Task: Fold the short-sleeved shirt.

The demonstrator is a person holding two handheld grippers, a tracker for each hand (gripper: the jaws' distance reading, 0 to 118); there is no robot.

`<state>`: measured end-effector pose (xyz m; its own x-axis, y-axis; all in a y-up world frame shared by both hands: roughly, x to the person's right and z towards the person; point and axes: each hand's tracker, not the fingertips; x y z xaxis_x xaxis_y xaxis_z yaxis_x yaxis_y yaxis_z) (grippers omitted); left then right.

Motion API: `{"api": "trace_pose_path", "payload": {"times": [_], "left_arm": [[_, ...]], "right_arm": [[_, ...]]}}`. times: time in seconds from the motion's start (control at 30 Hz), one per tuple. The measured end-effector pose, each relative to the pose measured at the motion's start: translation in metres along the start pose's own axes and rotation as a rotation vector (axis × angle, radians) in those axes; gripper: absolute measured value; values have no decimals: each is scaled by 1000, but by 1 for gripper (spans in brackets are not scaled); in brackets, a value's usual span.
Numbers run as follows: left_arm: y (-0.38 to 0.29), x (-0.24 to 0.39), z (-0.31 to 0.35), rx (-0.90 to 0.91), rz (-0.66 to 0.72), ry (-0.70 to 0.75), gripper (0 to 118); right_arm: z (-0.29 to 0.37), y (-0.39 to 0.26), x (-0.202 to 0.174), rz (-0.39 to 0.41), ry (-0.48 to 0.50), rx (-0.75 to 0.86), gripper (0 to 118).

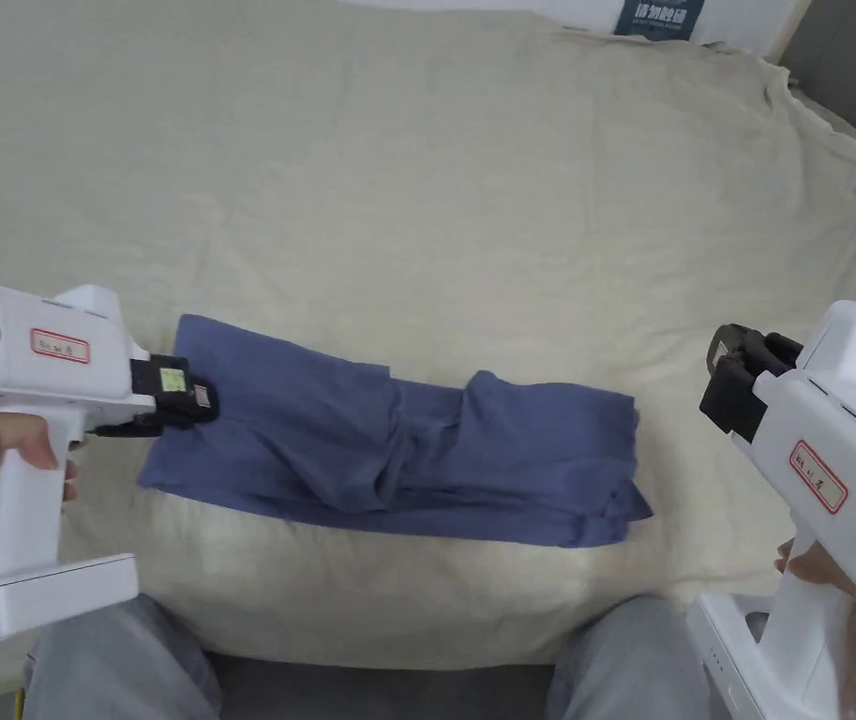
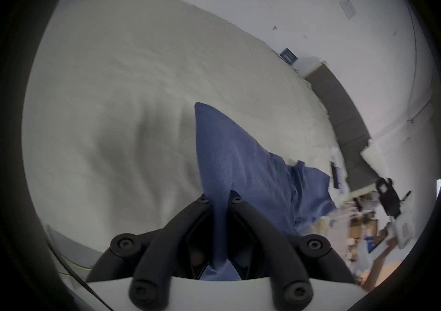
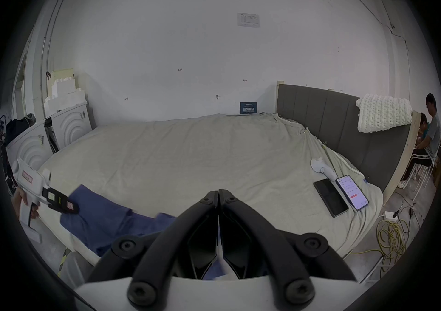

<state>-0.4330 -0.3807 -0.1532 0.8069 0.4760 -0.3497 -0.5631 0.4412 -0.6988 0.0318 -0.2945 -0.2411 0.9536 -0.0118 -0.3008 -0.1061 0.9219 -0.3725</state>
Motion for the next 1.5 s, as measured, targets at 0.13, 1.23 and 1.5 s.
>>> {"api": "trace_pose_path", "payload": {"times": [0.13,1.23,1.5], "left_arm": [[12,-5,31,86,-108,283,5],[-80,211,-147,-197,-487,59,72],[-40,185,-83,8,-285,-118,103]], "right_arm": [[0,-1,1,-7,6,4,0],[14,-9,41,-86,-66,-3,0],[13,-11,42,-90,-58,-6,0]]}}
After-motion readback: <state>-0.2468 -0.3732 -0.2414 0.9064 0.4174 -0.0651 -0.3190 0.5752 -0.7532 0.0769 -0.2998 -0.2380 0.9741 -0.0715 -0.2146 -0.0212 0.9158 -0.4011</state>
